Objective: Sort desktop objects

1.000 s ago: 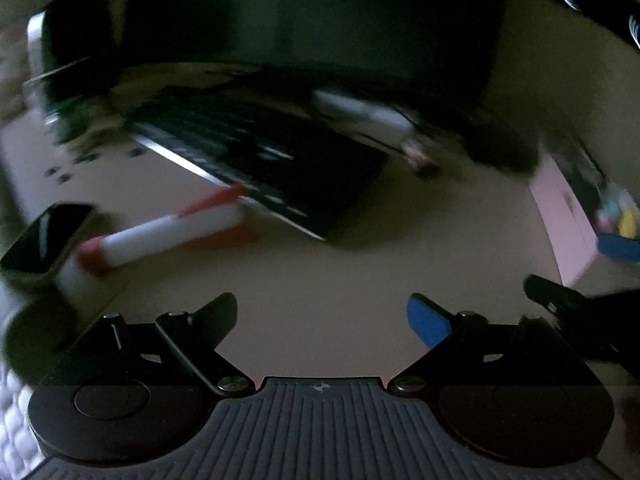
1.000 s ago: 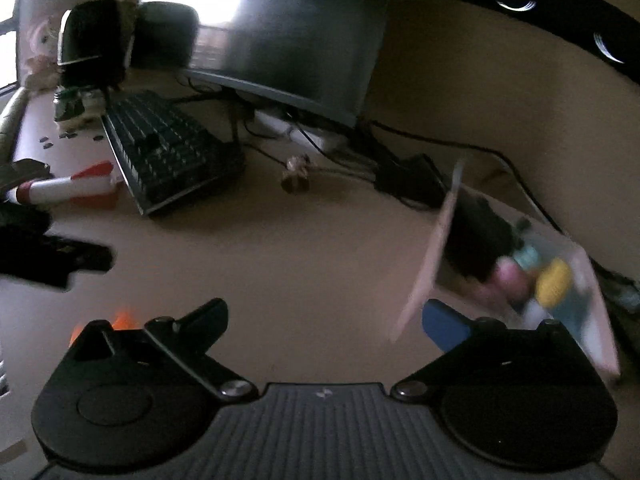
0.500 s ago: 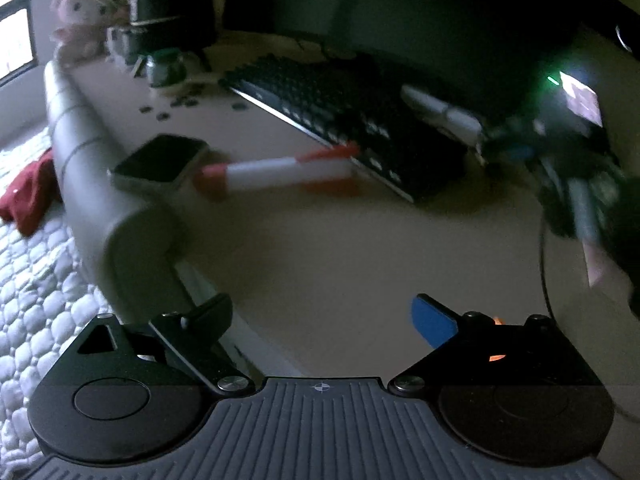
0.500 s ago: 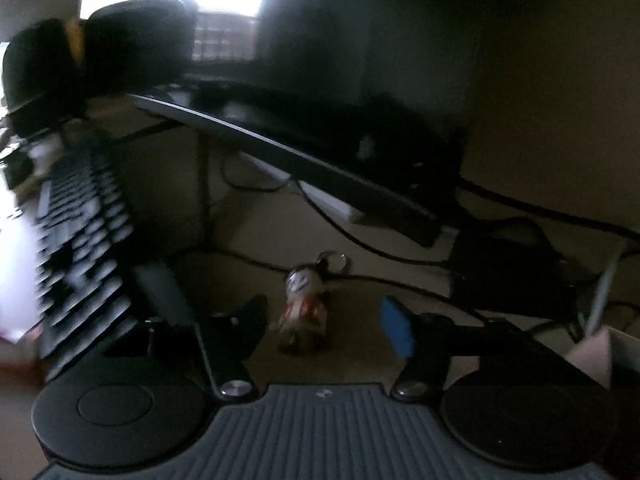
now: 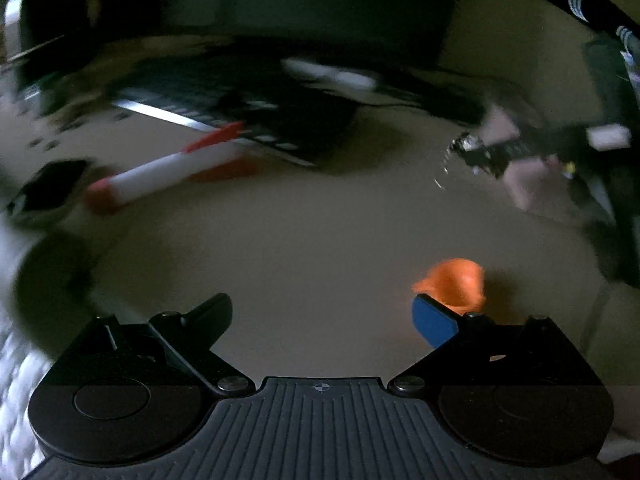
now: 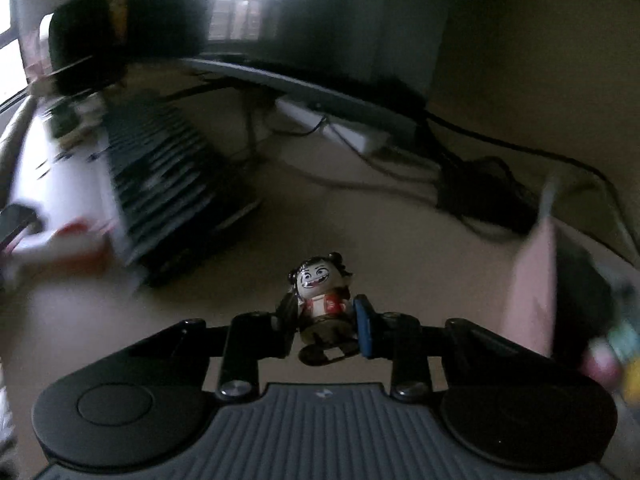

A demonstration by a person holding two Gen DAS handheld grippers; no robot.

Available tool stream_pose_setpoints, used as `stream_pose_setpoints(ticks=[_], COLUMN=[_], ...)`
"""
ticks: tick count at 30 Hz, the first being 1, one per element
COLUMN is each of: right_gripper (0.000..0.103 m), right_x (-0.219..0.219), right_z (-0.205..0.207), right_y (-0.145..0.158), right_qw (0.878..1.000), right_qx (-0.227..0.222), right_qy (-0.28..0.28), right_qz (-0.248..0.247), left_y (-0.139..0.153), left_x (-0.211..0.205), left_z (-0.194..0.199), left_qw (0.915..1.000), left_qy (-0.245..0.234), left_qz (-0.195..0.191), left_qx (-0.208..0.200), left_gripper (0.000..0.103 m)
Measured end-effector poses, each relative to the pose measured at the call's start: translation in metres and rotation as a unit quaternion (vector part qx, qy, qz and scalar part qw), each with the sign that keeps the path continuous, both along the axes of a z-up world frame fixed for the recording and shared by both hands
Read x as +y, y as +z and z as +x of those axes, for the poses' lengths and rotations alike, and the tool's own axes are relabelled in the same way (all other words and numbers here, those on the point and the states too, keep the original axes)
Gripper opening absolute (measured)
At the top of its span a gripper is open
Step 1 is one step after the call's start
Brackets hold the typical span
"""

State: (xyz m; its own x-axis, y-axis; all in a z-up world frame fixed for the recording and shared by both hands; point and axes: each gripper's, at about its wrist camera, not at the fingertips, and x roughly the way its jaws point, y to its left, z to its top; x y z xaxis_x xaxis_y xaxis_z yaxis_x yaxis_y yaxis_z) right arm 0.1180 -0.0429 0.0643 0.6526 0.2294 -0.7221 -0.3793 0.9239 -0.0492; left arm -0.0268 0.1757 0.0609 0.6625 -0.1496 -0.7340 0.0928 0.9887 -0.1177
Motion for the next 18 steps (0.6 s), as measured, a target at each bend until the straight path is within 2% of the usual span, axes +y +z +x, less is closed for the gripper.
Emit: stream_pose_setpoints(ticks=[2, 4, 7, 9, 11, 13, 15, 18], right_gripper=[0.029, 0.029, 0.029, 0.03, 0.033, 0.049, 0.056, 0.063], right_x=[-0.017, -0.031, -0.044, -0.047, -0.053, -0.06, -0.07, -0.087], right_z=[-0.037, -0.068, -0.111, -0.133, -0.15, -0.158, -0.168, -0.177], right_y=[0.004, 0.004, -0.004, -0.011, -0.016, -0.021, -0.026, -0.028], right_qw=[1.0, 0.999, 0.995, 0.992, 0.988, 0.984, 0.981, 0.98], right_qx=[0.003, 0.025, 0.046, 0.045, 0.038, 0.036, 0.032, 0.03], right_qy=[-0.018, -0.042, -0.076, -0.097, -0.121, -0.141, -0.154, -0.164], right_qz=[-0.01, -0.013, -0.041, -0.062, -0.083, -0.102, -0.117, -0.113], left_y=[-0.004, -0.01, -0.021, -0.028, -0.031, -0.031, -0.03, -0.032], left_x=[-0.009, -0.019, -0.034, -0.044, -0.054, -0.062, -0.066, -0.071], left_z=[0.004, 0.007, 0.012, 0.016, 0.018, 0.018, 0.017, 0.016], left_qw=[0.9986, 0.995, 0.9883, 0.985, 0.9834, 0.9829, 0.9838, 0.9877], left_qy=[-0.051, -0.097, -0.145, -0.165, -0.175, -0.179, -0.174, -0.154], left_qz=[-0.013, -0.025, -0.047, -0.048, -0.042, -0.041, -0.037, -0.027], left_qx=[0.001, 0.004, 0.011, 0.017, 0.02, 0.019, 0.015, 0.013], left_gripper=[0.1, 0.1, 0.1, 0.1, 0.1, 0.1, 0.1, 0.1])
